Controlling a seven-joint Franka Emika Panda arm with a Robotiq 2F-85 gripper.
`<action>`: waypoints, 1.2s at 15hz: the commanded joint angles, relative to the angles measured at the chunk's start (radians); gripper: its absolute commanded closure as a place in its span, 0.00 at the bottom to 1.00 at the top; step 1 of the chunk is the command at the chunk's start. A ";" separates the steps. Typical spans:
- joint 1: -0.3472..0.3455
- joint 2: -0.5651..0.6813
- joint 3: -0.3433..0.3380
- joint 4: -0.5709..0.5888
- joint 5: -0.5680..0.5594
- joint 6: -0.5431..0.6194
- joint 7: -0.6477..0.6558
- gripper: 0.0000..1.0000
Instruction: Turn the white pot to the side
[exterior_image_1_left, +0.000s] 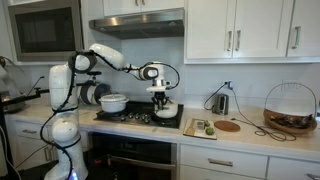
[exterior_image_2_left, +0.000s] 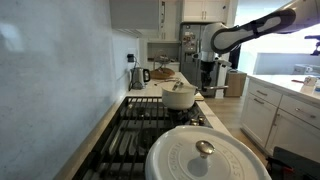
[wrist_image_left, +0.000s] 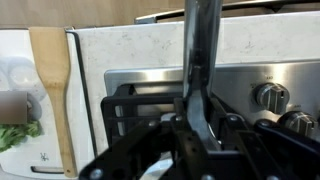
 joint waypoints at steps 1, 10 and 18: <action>0.005 -0.010 -0.007 -0.015 -0.037 0.026 0.095 0.93; 0.010 -0.004 -0.007 -0.011 -0.050 0.023 0.168 0.93; 0.014 -0.014 -0.007 -0.021 -0.064 0.027 0.244 0.93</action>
